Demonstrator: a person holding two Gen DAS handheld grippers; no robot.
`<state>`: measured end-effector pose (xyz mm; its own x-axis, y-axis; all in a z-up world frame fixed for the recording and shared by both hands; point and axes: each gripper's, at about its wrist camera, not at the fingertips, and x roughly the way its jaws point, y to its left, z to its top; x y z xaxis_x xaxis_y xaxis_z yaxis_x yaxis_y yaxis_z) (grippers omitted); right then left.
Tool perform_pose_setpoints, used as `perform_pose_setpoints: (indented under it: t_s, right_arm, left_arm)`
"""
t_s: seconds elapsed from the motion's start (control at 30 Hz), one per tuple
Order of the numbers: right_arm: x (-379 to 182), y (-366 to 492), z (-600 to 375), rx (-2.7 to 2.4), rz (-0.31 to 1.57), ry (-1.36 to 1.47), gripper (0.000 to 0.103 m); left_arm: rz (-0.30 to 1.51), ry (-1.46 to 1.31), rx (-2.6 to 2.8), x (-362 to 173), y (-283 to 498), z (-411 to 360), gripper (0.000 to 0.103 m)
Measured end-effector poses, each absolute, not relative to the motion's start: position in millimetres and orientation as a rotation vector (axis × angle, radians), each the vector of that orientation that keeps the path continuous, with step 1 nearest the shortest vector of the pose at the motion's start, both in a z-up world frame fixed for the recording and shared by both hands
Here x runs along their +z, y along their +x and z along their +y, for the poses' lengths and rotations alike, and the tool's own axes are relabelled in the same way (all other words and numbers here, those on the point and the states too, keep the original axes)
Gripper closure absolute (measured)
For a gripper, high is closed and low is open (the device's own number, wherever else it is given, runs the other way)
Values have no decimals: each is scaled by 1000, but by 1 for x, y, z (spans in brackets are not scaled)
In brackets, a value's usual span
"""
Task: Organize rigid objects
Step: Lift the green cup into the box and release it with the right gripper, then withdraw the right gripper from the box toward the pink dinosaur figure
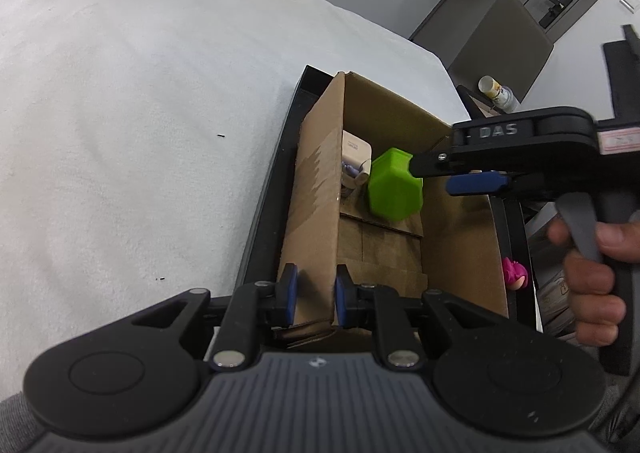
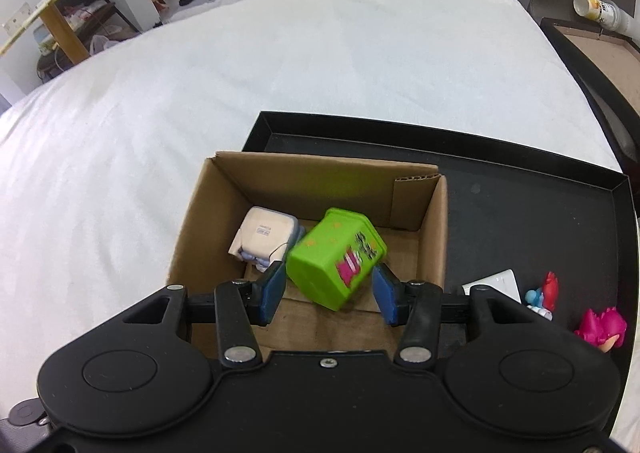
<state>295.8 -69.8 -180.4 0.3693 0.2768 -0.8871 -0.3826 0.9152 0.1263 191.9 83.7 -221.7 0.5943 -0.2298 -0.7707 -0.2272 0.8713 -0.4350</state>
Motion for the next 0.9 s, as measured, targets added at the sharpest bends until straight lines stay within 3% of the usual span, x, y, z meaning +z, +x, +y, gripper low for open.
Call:
perform_pose_setpoints:
  t_s: [0.4,0.9]
  right_arm:
    - [-146,284,-103,502,1095,-27,52]
    - [-130,272,-166,507,1058,32,29]
  left_arm:
    - [954,-512,24,-220,195,77,86]
    - [967,-474,63,-217,197,69,86]
